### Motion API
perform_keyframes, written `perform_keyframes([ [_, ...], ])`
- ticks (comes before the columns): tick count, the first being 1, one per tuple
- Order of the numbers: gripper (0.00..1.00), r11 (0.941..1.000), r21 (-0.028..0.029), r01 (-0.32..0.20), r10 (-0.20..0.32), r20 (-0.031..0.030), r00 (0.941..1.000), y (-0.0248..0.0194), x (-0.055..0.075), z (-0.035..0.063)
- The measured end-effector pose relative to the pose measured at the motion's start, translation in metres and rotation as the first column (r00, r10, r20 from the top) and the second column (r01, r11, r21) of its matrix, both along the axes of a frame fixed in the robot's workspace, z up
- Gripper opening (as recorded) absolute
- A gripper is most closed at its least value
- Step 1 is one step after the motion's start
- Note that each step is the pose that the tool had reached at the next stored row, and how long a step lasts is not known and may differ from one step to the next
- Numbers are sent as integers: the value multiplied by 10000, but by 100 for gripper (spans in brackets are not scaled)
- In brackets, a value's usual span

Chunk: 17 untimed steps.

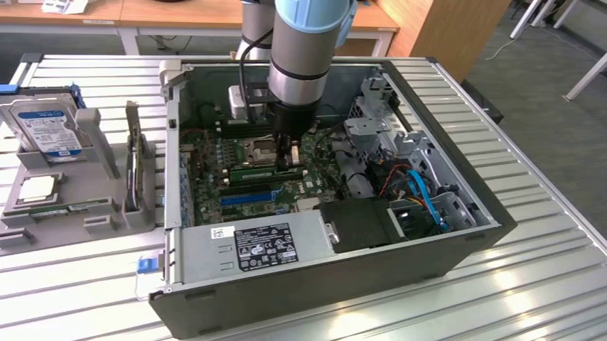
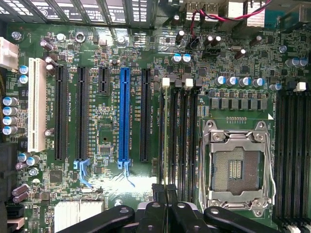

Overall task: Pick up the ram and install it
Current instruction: 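Insert the ram into the slot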

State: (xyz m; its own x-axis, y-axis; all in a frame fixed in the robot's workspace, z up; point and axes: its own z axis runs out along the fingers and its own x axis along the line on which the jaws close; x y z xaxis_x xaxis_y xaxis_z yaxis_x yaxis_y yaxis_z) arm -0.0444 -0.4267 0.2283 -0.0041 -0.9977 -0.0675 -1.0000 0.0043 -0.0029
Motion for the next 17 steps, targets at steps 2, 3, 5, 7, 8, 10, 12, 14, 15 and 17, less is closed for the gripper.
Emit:
perform_keyframes([
  [2, 13, 10000, 1, 0, 0, 2, 10000, 0, 0, -1],
  [3, 18, 10000, 1, 0, 0, 2, 10000, 0, 0, -1],
  [5, 18, 10000, 1, 0, 0, 1, 10000, 0, 0, 0],
  [7, 25, 10000, 1, 0, 0, 1, 10000, 0, 0, -1],
  [8, 25, 10000, 1, 0, 0, 1, 10000, 0, 0, 0],
  [10, 25, 10000, 1, 0, 0, 1, 10000, 0, 0, 0],
  [12, 25, 10000, -2, 0, 0, 0, 10000, 0, 0, 8],
  [14, 25, 10000, 0, 0, 0, 1, 10000, 0, 0, 41],
  [15, 25, 10000, 0, 1, -1, 1, 10000, 0, 0, 67],
  [17, 25, 10000, 0, 1, -1, 1, 10000, 0, 0, 134],
])
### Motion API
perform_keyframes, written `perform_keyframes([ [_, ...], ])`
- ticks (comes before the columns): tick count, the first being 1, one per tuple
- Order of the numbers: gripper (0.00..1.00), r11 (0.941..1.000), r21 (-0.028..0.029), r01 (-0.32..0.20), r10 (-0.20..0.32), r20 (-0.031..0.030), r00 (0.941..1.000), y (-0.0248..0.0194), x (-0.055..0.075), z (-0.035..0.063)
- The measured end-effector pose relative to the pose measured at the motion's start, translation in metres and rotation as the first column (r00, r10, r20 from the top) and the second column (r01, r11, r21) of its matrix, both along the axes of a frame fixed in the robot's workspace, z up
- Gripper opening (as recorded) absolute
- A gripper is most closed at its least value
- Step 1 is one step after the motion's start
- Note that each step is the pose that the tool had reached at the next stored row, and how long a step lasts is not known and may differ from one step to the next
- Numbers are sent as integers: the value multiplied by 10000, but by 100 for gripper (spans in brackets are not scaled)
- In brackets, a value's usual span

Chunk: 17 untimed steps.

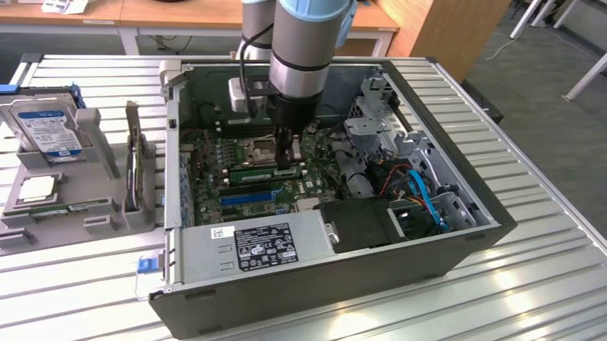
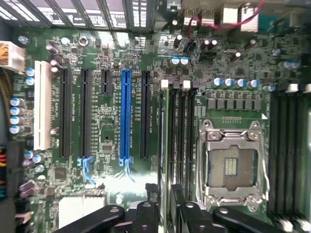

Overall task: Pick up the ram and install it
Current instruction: 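Insert the ram into the slot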

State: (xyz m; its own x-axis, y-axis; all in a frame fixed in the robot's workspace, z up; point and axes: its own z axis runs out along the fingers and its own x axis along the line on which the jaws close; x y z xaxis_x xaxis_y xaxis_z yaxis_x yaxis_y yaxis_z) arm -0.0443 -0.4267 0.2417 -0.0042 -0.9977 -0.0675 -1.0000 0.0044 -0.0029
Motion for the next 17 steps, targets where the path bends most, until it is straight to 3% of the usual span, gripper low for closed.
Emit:
perform_keyframes([
  [11, 25, 10000, -3, 0, 0, 1, 10000, 0, 4, 493],
  [17, 25, 10000, -9, 0, 0, 1, 10000, 0, 4, 685],
])
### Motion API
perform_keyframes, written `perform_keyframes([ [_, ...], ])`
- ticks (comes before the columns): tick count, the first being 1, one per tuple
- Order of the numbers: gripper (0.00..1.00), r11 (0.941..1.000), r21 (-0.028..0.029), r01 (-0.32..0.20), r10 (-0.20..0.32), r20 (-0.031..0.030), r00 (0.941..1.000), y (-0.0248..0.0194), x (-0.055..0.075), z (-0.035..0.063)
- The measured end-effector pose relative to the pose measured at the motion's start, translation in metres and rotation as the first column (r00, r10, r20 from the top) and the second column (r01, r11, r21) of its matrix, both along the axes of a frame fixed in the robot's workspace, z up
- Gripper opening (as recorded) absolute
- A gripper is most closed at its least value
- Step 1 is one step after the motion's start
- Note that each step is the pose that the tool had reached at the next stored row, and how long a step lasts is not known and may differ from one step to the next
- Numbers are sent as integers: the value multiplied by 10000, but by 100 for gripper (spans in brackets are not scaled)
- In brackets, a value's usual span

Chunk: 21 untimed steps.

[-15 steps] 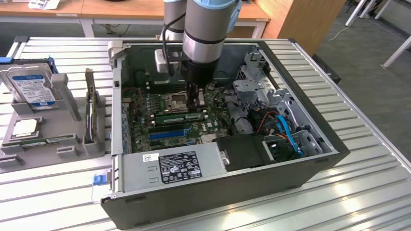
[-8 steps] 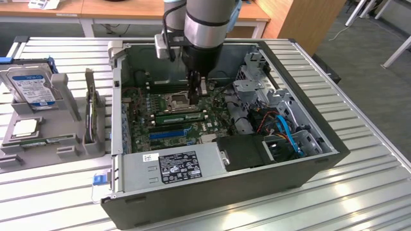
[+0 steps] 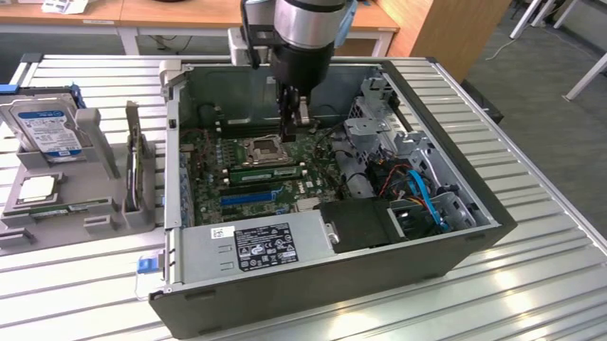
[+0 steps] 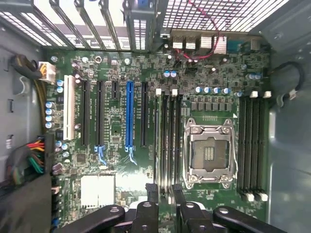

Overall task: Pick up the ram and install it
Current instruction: 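Insert the ram into the slot, then press down the ram until it locks into place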

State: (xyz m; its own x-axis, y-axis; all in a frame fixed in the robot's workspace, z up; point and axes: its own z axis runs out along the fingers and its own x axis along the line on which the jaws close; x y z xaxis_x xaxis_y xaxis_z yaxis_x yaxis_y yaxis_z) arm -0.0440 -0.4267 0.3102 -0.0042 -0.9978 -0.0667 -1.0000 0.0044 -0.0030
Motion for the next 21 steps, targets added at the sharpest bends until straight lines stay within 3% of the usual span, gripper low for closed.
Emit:
perform_keyframes([
  [5, 25, 10000, 0, -1, 1, 0, 10000, 0, 0, 120],
  [21, 24, 10000, 1, 0, 0, 0, 10000, 0, 0, 126],
])
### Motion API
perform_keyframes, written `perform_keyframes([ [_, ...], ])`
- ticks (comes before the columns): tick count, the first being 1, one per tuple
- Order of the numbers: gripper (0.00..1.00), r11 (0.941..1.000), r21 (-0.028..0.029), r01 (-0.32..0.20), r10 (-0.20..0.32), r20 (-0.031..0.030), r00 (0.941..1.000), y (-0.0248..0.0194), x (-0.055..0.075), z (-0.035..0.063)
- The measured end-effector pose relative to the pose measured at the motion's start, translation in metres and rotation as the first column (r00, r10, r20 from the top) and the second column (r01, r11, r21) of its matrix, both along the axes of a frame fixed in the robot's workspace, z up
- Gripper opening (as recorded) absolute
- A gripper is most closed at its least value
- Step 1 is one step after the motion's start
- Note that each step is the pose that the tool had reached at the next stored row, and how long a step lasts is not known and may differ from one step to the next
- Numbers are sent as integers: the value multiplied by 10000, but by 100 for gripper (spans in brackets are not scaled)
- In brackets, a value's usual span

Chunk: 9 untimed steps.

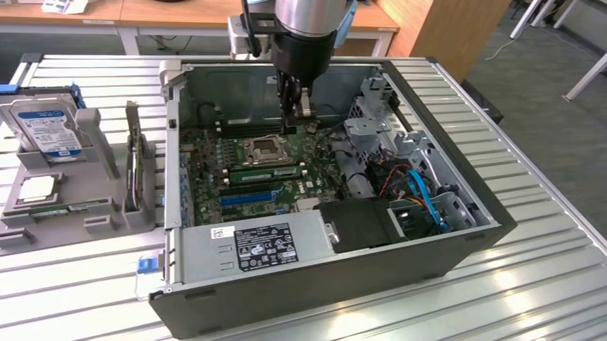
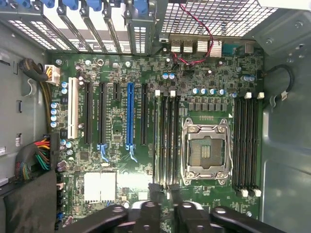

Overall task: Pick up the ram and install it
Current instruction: 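Press down the ram until it locks into place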

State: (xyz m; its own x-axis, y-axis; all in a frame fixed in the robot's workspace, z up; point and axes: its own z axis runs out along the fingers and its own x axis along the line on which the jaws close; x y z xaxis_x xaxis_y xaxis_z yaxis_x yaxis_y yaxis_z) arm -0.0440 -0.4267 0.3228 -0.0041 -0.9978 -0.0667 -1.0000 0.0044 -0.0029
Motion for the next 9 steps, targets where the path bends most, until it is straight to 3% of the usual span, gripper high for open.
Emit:
perform_keyframes([
  [2, 11, 10000, 0, -1, 1, 0, 10000, 0, 0, 0],
  [9, 10, 10000, 0, -1, 1, -3, 10000, 0, 1, 0],
])
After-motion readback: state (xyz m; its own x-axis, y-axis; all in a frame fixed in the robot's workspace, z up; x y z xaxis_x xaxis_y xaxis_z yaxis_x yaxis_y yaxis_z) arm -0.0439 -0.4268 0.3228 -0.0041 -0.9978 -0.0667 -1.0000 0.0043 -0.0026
